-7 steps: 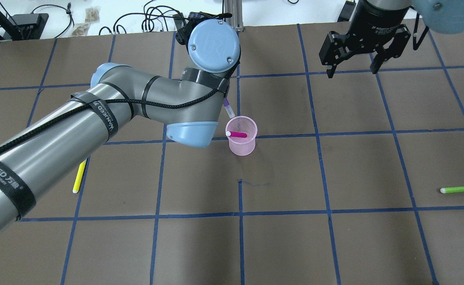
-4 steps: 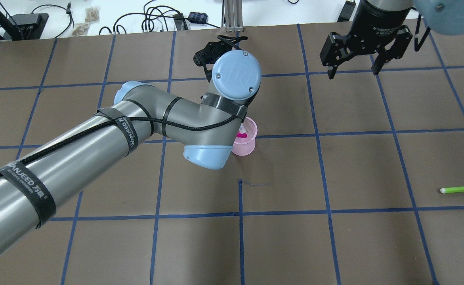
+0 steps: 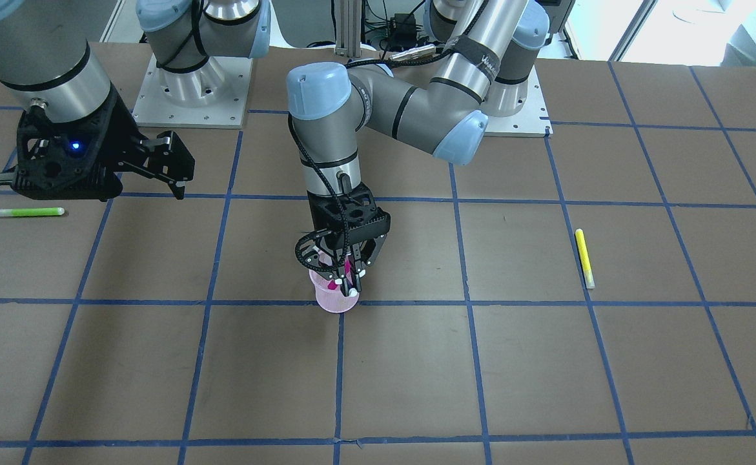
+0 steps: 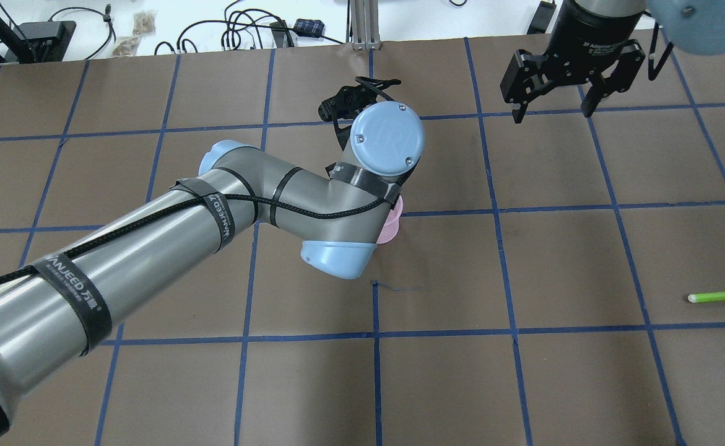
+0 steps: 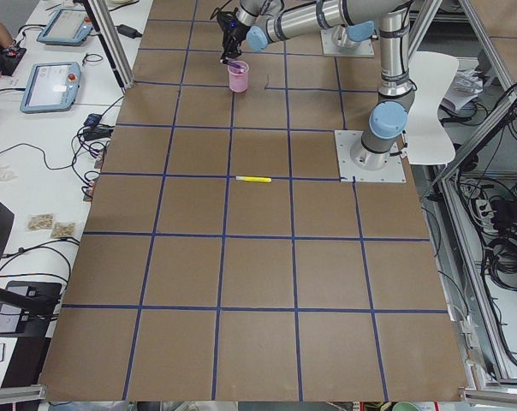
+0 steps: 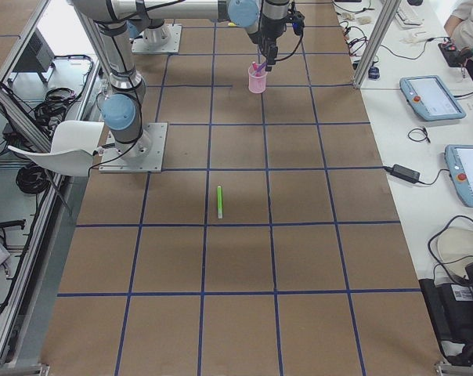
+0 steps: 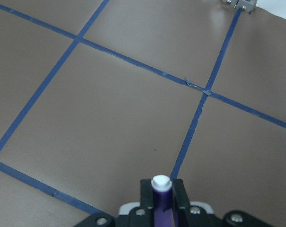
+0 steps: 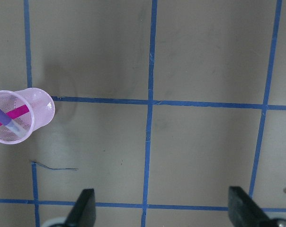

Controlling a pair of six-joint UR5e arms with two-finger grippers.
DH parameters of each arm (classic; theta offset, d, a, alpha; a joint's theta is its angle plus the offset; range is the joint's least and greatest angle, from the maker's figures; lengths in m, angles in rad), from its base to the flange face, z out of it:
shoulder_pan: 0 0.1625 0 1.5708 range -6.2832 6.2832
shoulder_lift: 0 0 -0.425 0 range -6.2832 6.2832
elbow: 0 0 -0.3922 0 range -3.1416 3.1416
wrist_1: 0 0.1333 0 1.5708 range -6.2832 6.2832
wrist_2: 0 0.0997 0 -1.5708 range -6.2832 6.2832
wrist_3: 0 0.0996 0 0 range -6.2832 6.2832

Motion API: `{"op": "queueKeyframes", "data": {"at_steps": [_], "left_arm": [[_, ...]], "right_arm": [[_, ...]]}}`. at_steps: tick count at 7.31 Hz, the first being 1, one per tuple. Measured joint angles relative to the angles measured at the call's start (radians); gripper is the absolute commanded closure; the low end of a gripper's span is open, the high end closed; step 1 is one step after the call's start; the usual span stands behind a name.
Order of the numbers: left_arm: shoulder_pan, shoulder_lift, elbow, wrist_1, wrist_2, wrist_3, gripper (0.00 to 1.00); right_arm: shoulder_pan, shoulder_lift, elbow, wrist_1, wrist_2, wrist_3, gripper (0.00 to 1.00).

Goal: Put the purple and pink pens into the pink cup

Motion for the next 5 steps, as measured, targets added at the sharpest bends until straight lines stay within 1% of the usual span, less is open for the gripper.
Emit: {"op": "queueKeyframes", "data": {"at_steps": [1,2,3,5], "left_arm": [[-0.004,-0.009,0.000,0.000,0.000,0.000,0.54],[-0.005,-0.014,0.000,0.000,0.000,0.000,0.12],[-0.006,-0.016,0.002,0.001,0.000,-0.001,0.00],[-0.006,-0.015,0.005,0.004,-0.004,0.005,0.00]], "right_arm": [[-0.001,0.000,-0.001,0.000,0.000,0.000,0.00],[-0.001,0.000,-0.001,0.000,0.000,0.000,0.00],[-0.001,0.000,-0.002,-0.001,0.000,-0.001,0.00],[-0.002,0.000,-0.004,-0.001,0.000,-0.002,0.00]]}}
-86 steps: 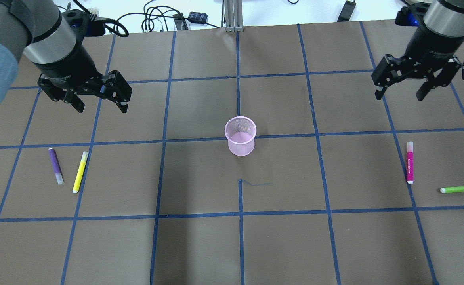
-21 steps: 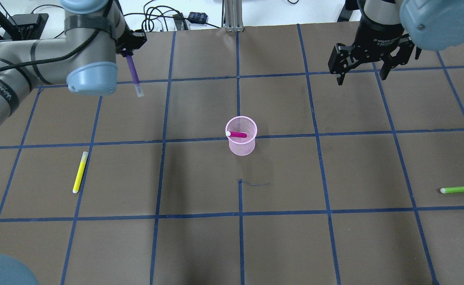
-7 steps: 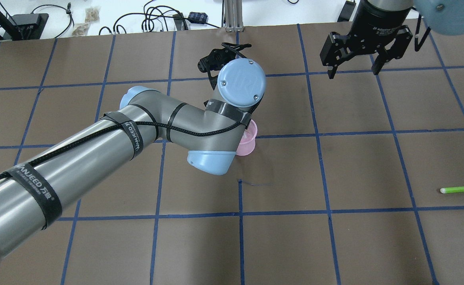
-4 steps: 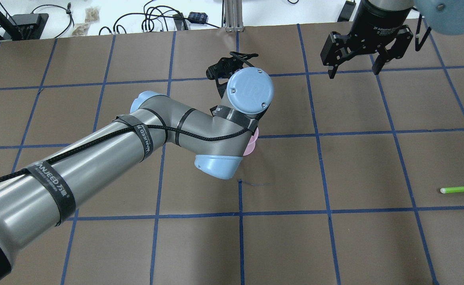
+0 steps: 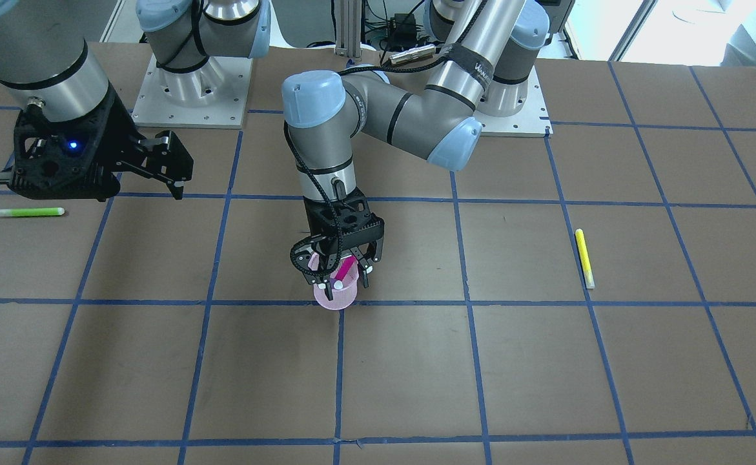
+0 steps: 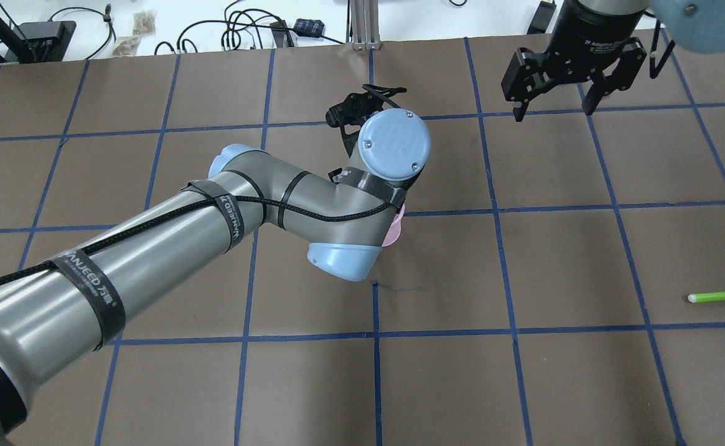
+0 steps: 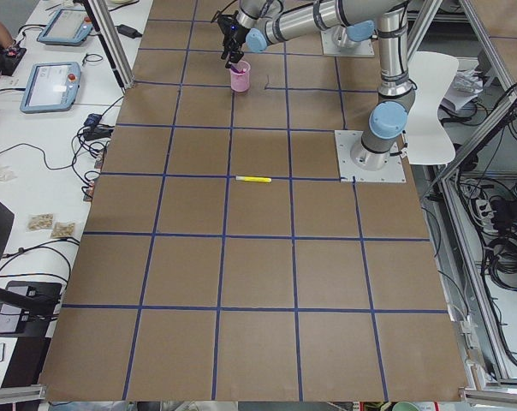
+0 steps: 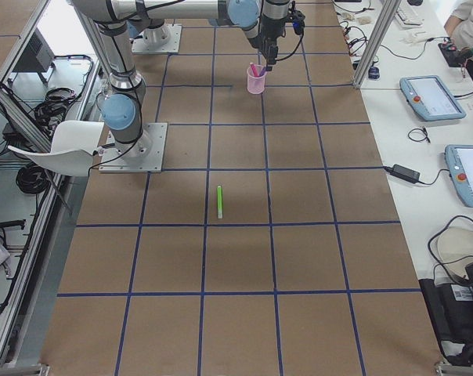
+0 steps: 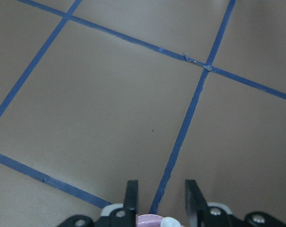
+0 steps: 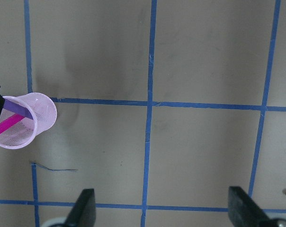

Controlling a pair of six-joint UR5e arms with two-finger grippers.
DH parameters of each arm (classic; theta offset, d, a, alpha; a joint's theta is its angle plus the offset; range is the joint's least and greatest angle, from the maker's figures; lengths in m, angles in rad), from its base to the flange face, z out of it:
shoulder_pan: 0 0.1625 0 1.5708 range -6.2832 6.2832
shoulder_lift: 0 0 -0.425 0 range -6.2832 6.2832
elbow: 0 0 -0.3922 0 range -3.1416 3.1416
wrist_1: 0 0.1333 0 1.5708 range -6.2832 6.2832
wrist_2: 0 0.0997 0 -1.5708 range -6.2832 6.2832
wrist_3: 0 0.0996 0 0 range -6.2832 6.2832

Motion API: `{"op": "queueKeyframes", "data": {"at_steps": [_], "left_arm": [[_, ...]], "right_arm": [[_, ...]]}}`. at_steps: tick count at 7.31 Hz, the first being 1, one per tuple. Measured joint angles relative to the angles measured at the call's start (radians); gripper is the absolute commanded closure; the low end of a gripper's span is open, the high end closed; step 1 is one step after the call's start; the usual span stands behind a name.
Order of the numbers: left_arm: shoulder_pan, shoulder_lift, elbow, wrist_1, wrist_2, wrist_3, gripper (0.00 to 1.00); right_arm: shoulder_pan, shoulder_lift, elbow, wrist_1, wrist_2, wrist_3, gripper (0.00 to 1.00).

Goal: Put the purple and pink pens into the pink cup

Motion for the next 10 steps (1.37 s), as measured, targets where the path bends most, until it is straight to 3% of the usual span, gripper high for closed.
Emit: {"op": "queueKeyframes", "data": {"at_steps": [2,4,8,10], "left_arm": [[0.016,0.032,0.013,-0.015,-0.028,0.050,0.00],[0.085,0.078,0.033,-0.076,-0.127,0.213,0.00],[0.291,0.216,0.174,-0.537,-0.250,0.612,0.00],[0.426,0.277,0.190,-0.692,-0.317,0.695,0.00]], "right_arm": [[-0.001,0.000,-0.002,0.000,0.005,-0.001,0.00],[0.000,0.000,-0.006,0.000,0.009,0.001,0.00],[0.005,-0.003,-0.026,0.014,0.009,0.028,0.00],[0.010,-0.004,-0.034,0.026,0.011,0.045,0.00]]}}
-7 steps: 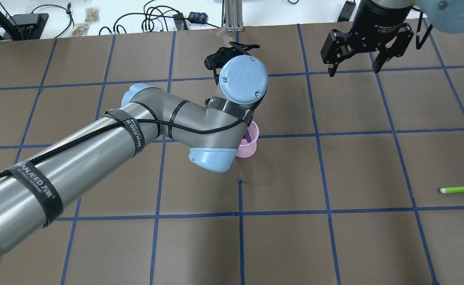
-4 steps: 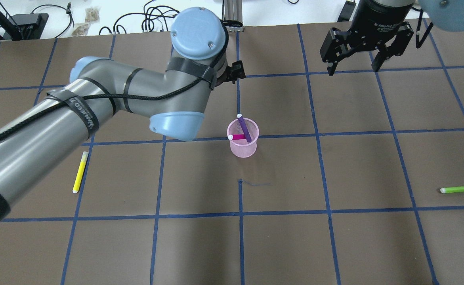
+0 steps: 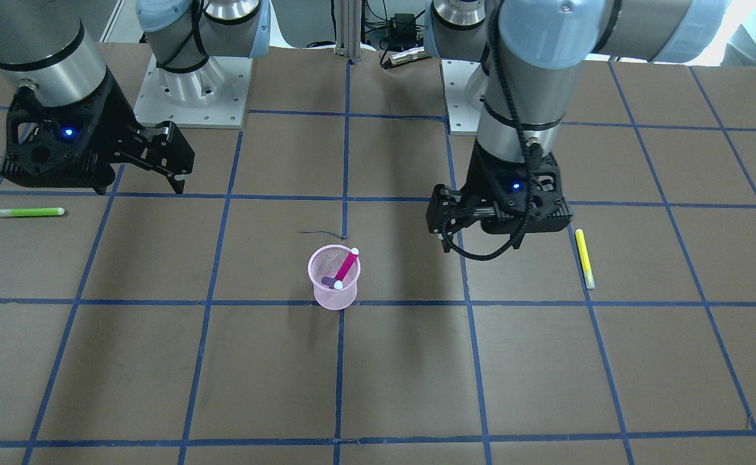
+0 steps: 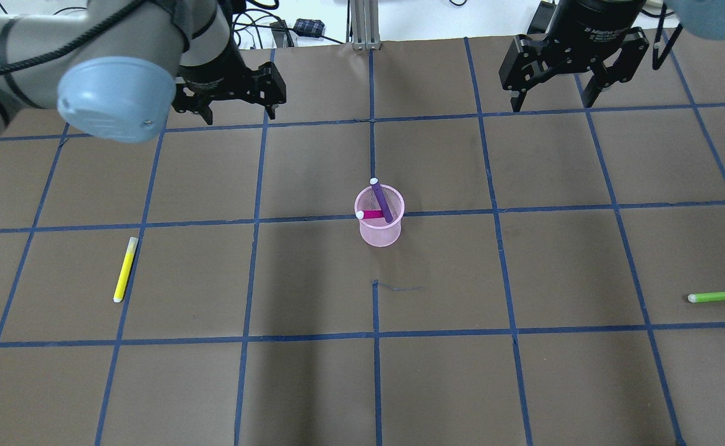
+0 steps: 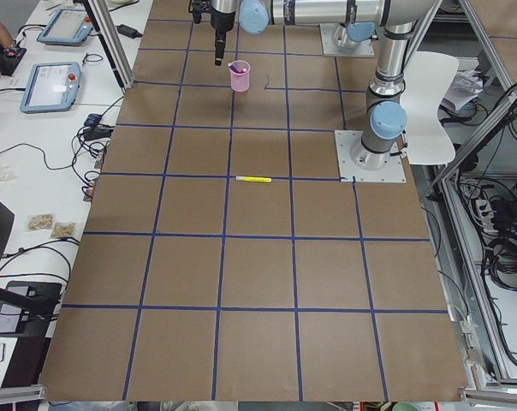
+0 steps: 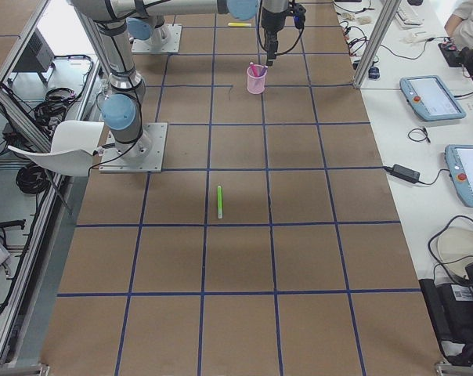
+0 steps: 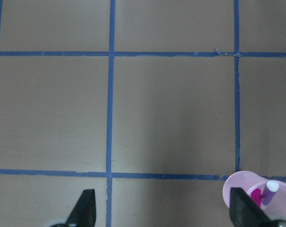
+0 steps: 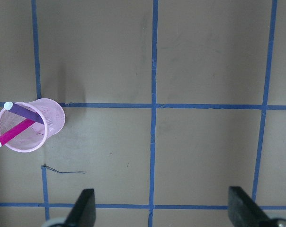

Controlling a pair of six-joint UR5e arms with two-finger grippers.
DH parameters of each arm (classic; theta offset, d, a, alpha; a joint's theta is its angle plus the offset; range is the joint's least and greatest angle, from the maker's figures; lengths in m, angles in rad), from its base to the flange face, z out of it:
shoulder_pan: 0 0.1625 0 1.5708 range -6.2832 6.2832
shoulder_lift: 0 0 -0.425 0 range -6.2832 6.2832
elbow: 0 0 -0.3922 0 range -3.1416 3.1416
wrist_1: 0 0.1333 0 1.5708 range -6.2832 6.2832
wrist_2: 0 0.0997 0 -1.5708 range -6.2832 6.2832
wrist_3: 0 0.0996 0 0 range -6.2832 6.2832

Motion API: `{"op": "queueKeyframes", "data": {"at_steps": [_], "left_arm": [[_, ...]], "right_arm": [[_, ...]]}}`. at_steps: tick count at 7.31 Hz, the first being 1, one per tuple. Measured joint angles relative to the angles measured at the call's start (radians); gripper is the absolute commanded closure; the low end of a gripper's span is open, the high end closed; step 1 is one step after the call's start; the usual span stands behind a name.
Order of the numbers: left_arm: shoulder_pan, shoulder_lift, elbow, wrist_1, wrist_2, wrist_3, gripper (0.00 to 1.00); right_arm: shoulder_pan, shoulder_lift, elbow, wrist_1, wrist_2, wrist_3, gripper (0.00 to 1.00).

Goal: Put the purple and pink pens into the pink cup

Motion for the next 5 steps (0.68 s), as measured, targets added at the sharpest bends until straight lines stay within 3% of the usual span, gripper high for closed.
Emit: {"op": "queueKeyframes", "data": {"at_steps": [3,5], "left_arm": [[0.124,0.092,-0.024,-0.214,-0.037,0.246,0.00],[0.142,0.125,-0.075,-0.241,-0.045,0.297,0.00]], "right_arm": [[-0.002,0.002,-0.006,0.037,0.000,0.027,0.00],[-0.005,0.004,-0.024,0.052,0.001,0.028,0.00]]}}
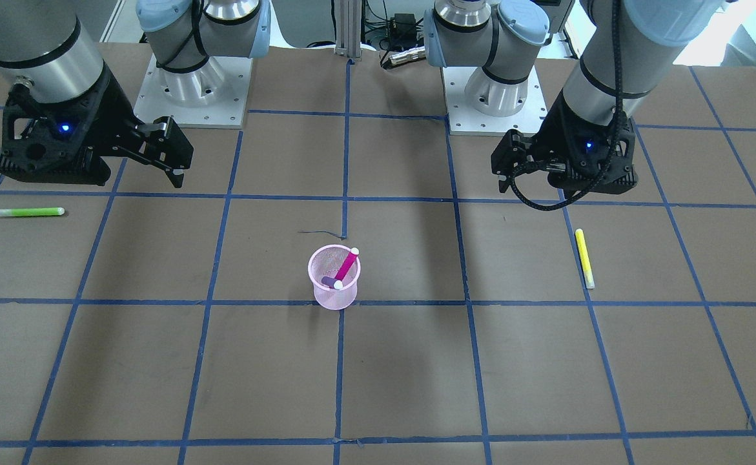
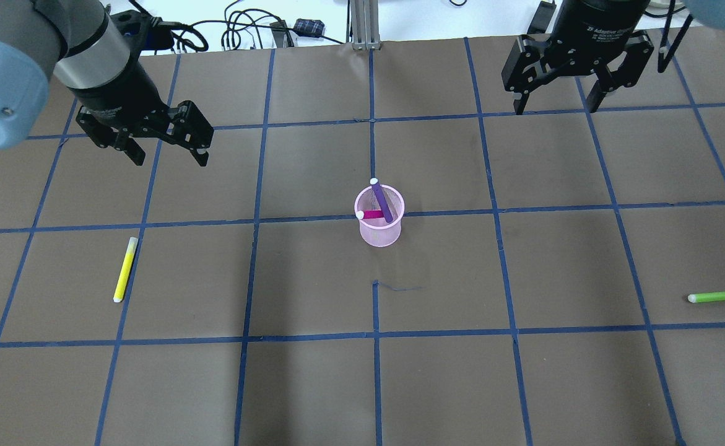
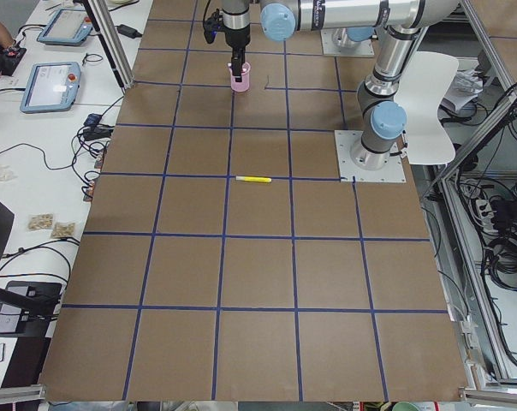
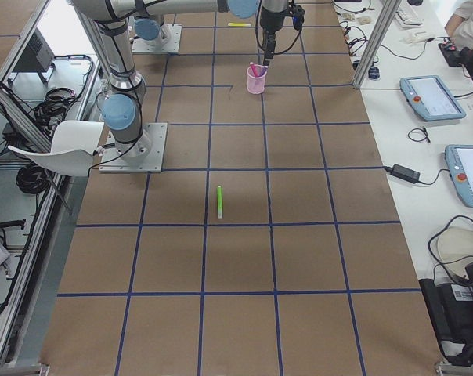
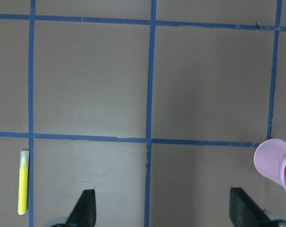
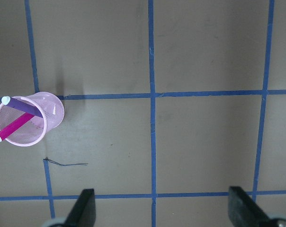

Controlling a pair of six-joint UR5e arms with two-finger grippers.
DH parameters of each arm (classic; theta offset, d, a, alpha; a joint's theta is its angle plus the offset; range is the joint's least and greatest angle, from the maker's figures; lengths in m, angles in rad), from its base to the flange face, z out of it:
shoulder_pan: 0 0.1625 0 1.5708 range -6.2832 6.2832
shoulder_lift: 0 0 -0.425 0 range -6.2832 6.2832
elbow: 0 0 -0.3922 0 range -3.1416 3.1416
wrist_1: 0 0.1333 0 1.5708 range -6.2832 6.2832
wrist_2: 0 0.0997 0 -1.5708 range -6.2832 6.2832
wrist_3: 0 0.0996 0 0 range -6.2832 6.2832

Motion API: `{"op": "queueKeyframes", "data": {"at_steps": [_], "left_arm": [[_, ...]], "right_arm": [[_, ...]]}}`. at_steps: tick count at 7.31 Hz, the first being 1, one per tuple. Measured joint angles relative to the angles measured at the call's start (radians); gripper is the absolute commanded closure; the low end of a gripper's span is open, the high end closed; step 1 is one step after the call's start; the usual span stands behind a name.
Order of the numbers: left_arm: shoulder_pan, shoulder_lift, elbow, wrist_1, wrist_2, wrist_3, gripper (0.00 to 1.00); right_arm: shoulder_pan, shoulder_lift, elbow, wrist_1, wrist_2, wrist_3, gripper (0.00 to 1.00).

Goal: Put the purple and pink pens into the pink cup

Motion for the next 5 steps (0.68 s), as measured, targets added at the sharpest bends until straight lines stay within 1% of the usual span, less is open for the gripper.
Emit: {"op": "queueKeyframes", "data": {"at_steps": [2,5], "left_arm": [[0.024,0.023,-0.027,0.000,0.002,0.020,0.00],[0.031,0.036,-0.030,-0.002,0.003,0.014,0.00]], "right_arm": [[0.006,-0.002,-0.001,0.005,0.002,-0.007,0.00],[0.008,-0.003,0.002,0.007,0.002,-0.013,0.00]]}}
